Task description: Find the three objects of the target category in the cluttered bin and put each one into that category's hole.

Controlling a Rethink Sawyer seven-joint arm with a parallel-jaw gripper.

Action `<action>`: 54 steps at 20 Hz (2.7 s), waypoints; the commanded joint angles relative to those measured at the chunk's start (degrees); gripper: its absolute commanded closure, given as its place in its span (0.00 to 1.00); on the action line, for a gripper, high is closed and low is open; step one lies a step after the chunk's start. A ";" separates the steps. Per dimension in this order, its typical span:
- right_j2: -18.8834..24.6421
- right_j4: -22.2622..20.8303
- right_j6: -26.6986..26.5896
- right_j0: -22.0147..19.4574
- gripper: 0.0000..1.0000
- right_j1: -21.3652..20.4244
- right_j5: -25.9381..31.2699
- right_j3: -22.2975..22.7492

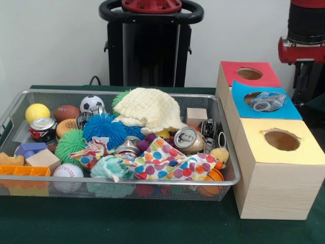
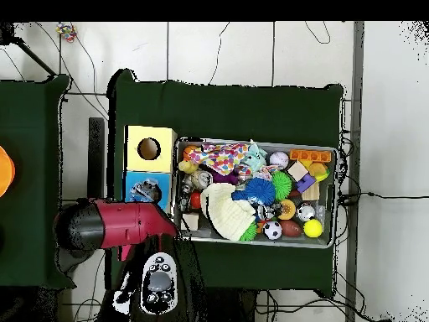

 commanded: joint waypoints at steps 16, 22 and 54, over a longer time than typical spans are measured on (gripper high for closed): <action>-2.51 -0.32 9.80 1.21 1.00 4.87 -2.42 -6.40; -1.72 -0.78 7.92 -0.56 1.00 6.87 -3.35 -7.25; 4.17 -1.23 4.58 -8.05 1.00 4.27 -2.81 -0.43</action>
